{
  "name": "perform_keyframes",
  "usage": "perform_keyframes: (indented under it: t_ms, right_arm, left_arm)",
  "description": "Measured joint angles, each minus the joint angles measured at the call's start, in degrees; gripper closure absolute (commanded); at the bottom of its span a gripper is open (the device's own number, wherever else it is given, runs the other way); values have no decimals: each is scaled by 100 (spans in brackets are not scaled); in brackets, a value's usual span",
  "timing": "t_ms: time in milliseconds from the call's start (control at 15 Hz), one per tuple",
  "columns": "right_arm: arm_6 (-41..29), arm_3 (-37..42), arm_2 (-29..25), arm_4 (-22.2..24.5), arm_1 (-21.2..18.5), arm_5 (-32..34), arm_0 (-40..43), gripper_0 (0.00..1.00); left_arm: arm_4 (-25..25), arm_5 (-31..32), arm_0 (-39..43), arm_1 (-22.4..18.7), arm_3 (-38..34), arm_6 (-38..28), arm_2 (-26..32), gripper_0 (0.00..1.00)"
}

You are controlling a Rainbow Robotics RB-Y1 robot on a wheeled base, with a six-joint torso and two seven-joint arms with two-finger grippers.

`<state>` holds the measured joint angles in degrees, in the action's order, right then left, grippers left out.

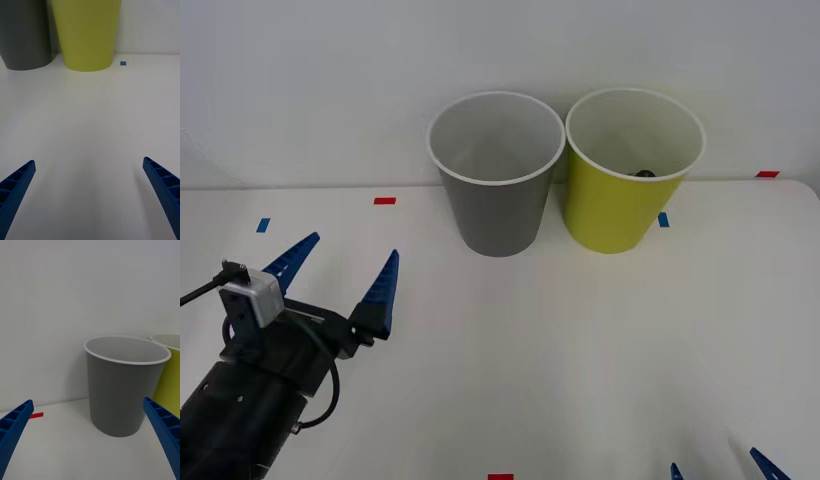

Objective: Put cans in the gray bin and PET bottles in the light green bin.

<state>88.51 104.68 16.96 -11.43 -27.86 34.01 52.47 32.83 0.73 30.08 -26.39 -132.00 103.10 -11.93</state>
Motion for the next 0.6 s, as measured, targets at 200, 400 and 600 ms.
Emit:
perform_keyframes:
  t_ms: [200, 400, 600]
  right_arm:
    - [0, 0, 0, 0, 0, 0, 0, 0]
    - [0, 0, 0, 0, 0, 0, 0, 0]
    - [0, 0, 0, 0, 0, 0, 0, 0]
  left_arm:
    - [-25, 908, 590, -424, 350, 16, 21, 0]
    - [-86, 1525, 1246, -599, 720, 24, 15, 0]
    - [-274, 2194, 1519, -611, 1377, 15, -76, 0]
